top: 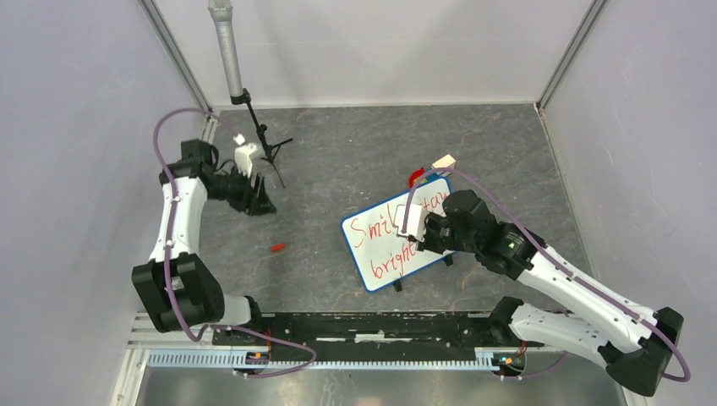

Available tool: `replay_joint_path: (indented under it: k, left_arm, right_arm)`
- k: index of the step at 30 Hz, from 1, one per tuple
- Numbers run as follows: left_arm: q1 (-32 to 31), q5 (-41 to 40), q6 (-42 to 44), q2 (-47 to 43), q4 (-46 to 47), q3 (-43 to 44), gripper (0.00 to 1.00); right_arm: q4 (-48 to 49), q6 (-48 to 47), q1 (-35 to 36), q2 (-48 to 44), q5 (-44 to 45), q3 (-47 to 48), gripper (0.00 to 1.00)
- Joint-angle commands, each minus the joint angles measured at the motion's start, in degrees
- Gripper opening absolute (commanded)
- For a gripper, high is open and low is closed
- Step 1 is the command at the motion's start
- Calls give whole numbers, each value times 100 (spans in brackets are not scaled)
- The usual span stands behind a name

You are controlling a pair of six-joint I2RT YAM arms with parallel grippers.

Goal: Write a sentence on the whiteboard
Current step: Pick up the pen cap from the center of the board.

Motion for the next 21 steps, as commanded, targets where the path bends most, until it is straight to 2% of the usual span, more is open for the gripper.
replay_joint_path:
  k: [1,4,10,17,21]
  left_arm:
    - [292,-859,1911,-157,-208,-1091,64]
    - [289,-859,2662,-260,192,-1729,64]
    - [249,-889,3504,-52,951,-2358,63]
    - [179,-1102,4186,149,1395,-2777,66]
    - [73,-1240,4302,219,1699,-3001,64]
  right_arm:
    - [289,284,-48,227,-473,369,0]
    - [297,429,-109,465,-772,587,0]
    - [300,570,-150,781,-974,926,0]
    - [303,616,-158,991,-1129,1113,0]
    - [344,674,-167,1096,-1133,1187,0]
